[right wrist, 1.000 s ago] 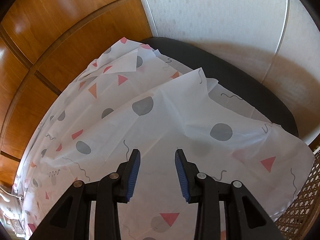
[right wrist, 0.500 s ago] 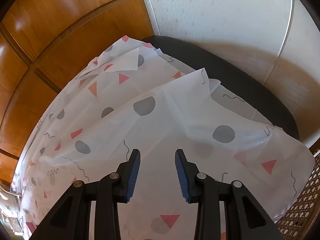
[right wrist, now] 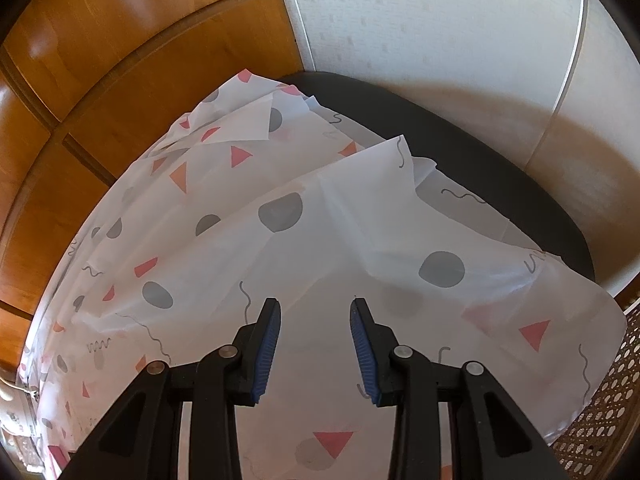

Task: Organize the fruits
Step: 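Close the left tool on the orange, then lift the orange off the cloth with the left tool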

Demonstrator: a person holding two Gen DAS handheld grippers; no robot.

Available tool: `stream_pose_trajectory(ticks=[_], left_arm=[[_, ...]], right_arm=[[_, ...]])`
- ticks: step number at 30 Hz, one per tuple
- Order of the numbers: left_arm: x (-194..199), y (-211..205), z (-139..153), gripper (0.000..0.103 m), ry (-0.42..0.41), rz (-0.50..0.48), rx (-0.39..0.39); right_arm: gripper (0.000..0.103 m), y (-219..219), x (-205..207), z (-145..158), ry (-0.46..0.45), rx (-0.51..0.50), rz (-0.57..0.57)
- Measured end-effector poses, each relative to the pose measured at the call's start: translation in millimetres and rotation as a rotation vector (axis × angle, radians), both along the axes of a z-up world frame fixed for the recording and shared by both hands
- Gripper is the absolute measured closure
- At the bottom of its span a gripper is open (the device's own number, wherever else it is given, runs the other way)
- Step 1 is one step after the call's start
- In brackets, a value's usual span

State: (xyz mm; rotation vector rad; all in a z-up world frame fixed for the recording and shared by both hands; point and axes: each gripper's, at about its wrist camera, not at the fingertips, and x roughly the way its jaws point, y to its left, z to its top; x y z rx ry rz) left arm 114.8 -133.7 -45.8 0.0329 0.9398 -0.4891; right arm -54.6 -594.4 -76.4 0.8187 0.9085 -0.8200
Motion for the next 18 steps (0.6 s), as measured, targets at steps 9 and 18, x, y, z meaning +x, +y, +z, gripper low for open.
stream_pose_trajectory(ticks=[9,18], left_arm=[[-8.5,8.5,-5.9,0.058,0.029,-0.025,-0.002],[-0.7,-12.8,-14.5,0.058,0.043,-0.06,0.007]], right_arm=[[0.067,1.5,-2.0,-1.6,-0.004,0.014,0.003],[0.067,-0.5,-2.1,-1.1,-0.009,0.015,0.007]])
